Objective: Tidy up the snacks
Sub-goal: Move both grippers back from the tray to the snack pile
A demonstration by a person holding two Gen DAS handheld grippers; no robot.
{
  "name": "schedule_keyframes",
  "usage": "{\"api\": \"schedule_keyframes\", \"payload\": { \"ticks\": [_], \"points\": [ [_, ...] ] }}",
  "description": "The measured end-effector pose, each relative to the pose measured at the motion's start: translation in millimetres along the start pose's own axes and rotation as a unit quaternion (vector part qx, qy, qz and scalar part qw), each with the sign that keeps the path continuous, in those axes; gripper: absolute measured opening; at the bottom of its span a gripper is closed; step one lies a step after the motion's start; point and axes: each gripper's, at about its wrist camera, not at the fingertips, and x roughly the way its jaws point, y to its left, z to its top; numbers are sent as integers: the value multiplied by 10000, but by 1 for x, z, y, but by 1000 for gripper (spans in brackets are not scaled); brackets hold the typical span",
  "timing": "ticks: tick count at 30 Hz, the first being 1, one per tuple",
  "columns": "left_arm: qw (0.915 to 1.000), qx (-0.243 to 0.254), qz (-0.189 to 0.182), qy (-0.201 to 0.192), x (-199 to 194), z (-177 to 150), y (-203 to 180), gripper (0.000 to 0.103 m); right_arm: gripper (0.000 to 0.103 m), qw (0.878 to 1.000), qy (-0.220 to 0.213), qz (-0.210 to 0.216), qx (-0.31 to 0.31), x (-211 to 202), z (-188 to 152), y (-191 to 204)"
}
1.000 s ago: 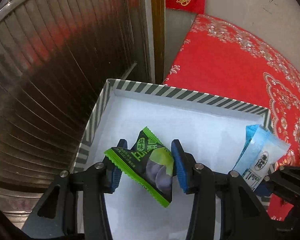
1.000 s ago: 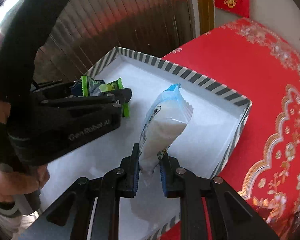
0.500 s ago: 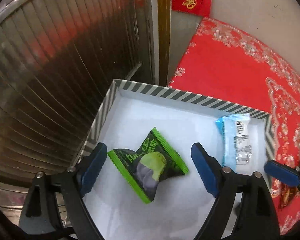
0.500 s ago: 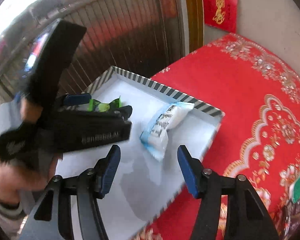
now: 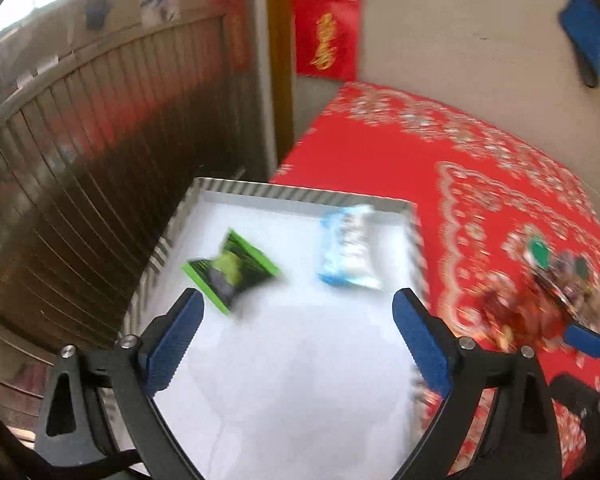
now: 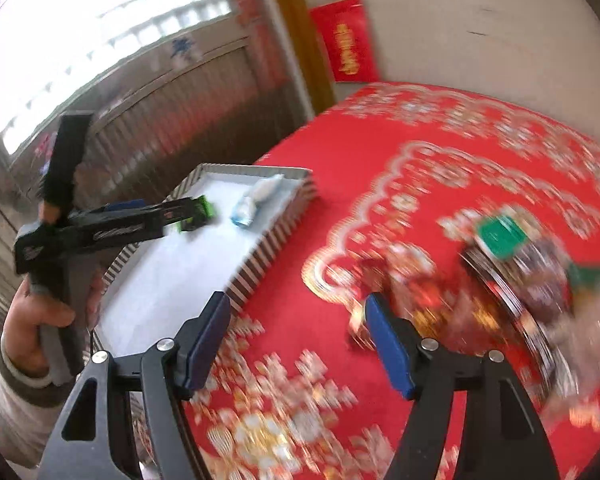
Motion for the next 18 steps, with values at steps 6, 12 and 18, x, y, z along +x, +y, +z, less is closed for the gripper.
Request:
{"api": "schedule_keyframes", "payload": {
  "ticks": [6, 12, 18],
  "points": [
    [9991, 252, -242, -246, -30, -31, -48, 95, 75, 9955, -406, -529, 672, -30, -32, -25],
    [9985, 254, -431, -214, -37, -57, -81, 95, 75, 9906, -536, -829, 945, -40, -46, -40],
    [9981, 309, -511, -138, -37, -71, -98, 95, 77, 9872, -655, -1027, 1032, -55, -63, -49]
  ]
}}
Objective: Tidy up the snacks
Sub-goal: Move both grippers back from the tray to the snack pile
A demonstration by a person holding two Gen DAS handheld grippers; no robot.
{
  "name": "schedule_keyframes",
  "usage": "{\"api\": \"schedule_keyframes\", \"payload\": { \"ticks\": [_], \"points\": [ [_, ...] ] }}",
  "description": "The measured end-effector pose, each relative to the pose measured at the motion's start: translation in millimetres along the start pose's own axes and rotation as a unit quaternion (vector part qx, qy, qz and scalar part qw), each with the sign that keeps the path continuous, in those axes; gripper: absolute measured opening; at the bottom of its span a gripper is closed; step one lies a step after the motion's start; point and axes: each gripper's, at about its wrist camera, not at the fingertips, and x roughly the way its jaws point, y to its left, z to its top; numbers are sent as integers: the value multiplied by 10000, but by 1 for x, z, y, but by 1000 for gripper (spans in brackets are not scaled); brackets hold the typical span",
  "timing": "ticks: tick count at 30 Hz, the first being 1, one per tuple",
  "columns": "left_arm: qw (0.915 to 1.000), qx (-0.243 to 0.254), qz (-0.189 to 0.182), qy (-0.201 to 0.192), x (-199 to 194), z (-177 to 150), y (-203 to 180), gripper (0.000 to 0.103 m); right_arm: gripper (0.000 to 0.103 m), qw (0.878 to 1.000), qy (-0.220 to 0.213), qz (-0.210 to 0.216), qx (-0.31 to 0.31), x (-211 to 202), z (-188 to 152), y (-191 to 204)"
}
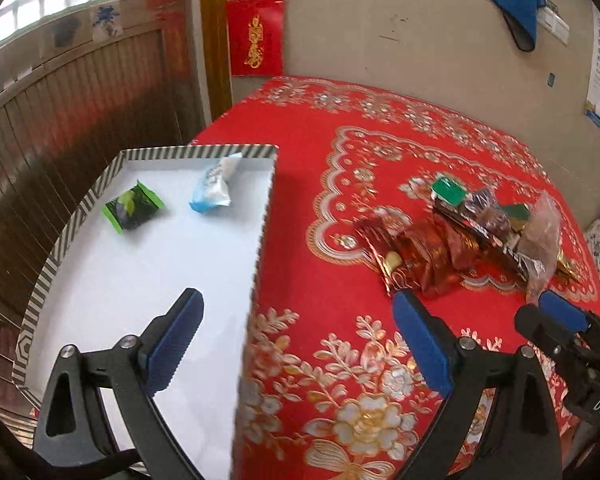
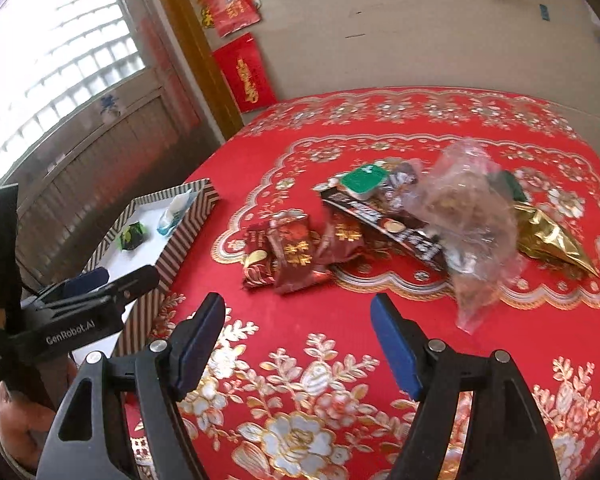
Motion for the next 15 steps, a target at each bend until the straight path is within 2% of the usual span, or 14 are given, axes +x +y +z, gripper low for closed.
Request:
{"api": "schedule_keyframes", "payload": {
  "ticks": [2, 10, 15],
  "points": [
    [9999, 99, 19, 10, 1, -1, -7, 95, 80, 9999, -26, -107, 48, -3, -3, -7],
    [9995, 267, 21, 149, 10, 0, -24, 95, 80, 9993, 114, -305, 205, -2, -9, -25],
    [9993, 284, 84, 243, 23, 9, -30, 96, 80, 9998, 208, -71, -9, 3, -6, -19]
  ]
}}
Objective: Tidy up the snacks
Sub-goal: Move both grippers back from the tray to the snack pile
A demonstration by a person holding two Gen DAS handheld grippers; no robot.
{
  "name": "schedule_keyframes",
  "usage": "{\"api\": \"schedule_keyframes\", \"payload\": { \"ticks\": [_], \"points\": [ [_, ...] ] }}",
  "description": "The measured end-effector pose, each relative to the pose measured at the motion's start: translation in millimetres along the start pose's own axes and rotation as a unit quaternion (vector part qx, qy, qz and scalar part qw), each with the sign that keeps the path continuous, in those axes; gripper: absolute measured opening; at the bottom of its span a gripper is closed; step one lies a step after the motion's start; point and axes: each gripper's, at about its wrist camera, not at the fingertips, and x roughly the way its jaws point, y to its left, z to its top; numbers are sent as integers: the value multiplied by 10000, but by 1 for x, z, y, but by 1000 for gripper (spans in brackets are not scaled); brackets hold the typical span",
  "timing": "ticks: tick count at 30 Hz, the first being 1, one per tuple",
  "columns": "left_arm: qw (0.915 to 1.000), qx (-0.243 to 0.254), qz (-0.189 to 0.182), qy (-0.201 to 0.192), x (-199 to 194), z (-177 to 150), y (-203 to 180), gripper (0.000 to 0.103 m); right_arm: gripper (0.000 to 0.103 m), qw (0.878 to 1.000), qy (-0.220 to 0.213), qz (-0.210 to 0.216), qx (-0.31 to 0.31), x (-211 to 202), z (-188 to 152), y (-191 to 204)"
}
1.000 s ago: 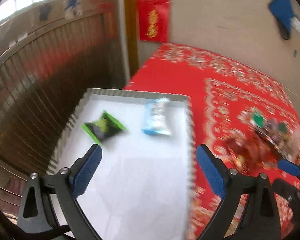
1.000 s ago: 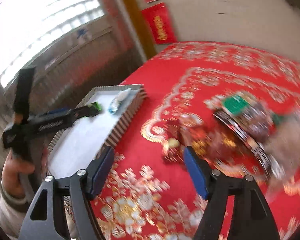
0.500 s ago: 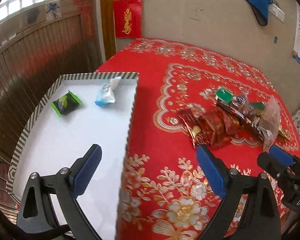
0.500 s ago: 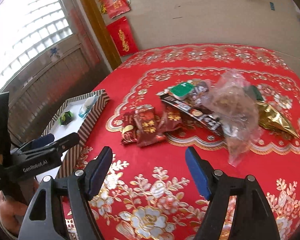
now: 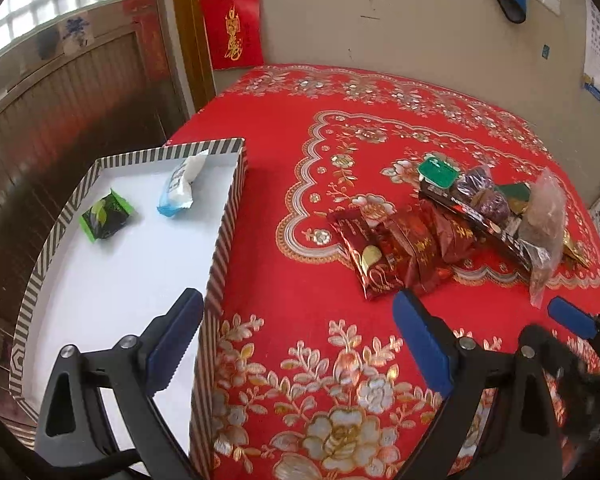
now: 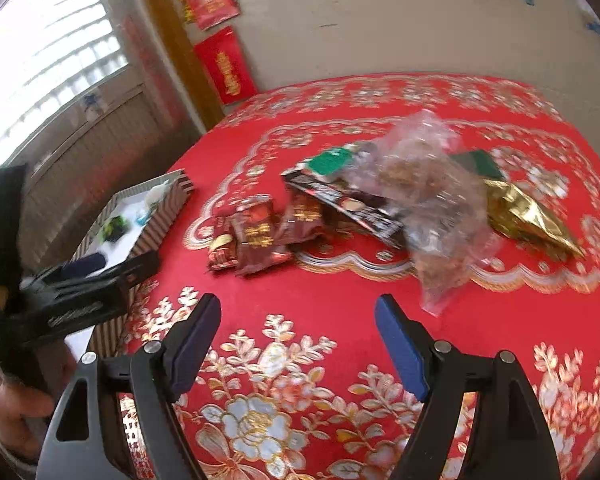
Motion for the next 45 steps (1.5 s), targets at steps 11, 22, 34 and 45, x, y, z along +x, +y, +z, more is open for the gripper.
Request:
{"api": "schedule_keyframes", "payload": {
  "ticks": [11, 22, 34, 45],
  "points": [
    [9993, -293, 166, -130, 4, 27, 23, 96, 79, 9919, 366, 1218, -42, 43, 40, 14],
    [9988, -383, 302, -68, 15, 33, 36, 96, 79, 9767, 829, 1857, 684, 101, 61, 3],
    [9981, -192, 581, -56, 23, 36, 33, 96, 77, 9564, 950, 2604, 917, 92, 64, 9],
    [9993, -213, 263, 131, 25, 39, 26, 96, 77, 9737, 1002, 1832, 913, 102, 69, -17]
  ]
}}
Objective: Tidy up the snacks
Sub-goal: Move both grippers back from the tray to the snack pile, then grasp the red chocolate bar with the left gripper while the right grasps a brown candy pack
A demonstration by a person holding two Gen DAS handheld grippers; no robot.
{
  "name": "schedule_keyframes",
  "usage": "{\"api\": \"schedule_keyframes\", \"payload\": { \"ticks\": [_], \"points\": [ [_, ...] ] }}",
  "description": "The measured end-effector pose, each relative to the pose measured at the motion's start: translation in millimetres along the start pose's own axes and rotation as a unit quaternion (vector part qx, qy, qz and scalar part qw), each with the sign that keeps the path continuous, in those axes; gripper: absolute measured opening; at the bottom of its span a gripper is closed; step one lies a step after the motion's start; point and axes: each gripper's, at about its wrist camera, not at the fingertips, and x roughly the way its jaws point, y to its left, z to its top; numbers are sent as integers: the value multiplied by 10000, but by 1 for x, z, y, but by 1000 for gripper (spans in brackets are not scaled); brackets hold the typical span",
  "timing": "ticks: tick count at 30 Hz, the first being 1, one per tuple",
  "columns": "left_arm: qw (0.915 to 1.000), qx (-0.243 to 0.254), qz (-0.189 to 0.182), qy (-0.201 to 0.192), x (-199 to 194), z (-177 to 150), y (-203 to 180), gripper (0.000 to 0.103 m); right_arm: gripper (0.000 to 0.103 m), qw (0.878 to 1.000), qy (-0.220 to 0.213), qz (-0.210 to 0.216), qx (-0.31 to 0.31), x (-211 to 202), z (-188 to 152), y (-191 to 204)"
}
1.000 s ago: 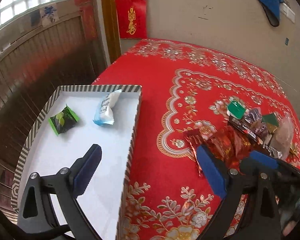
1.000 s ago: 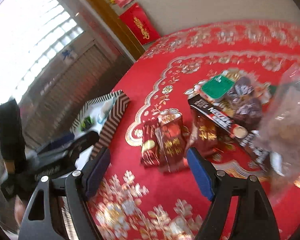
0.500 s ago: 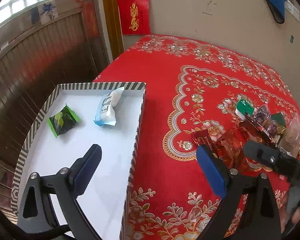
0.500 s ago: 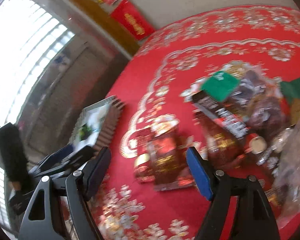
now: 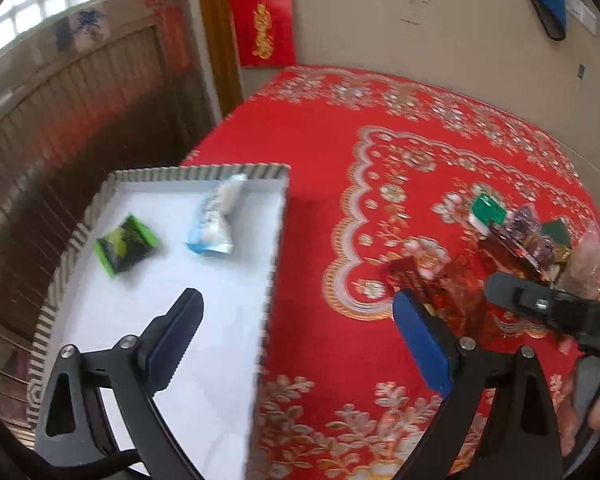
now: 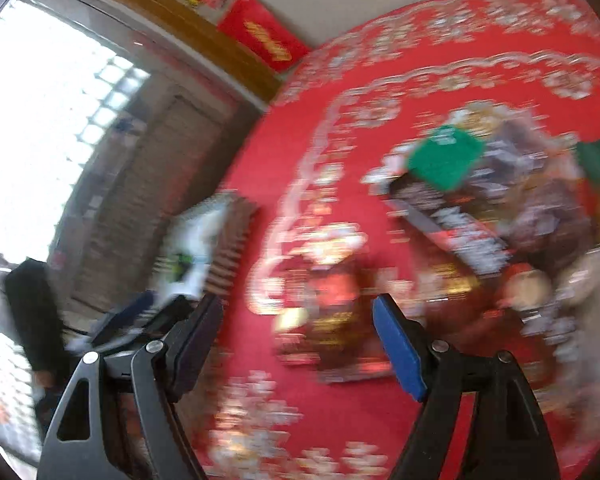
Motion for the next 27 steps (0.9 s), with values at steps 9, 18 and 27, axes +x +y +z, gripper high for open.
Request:
{"api": "schedule_keyframes", "payload": {
  "ticks": [9, 18, 27],
  "points": [
    [9990, 267, -197, 310, 21, 9, -37, 96, 76, 9946, 14, -794, -660, -10, -2, 9],
    [9998, -98, 111, 130, 15, 19, -4, 95, 67, 9768, 275, -1477, -1525, 21, -6, 35],
    [9997, 45, 105, 211, 19, 16, -13, 95, 35, 9548, 538, -2101, -2035, 43, -9, 47]
  ]
}}
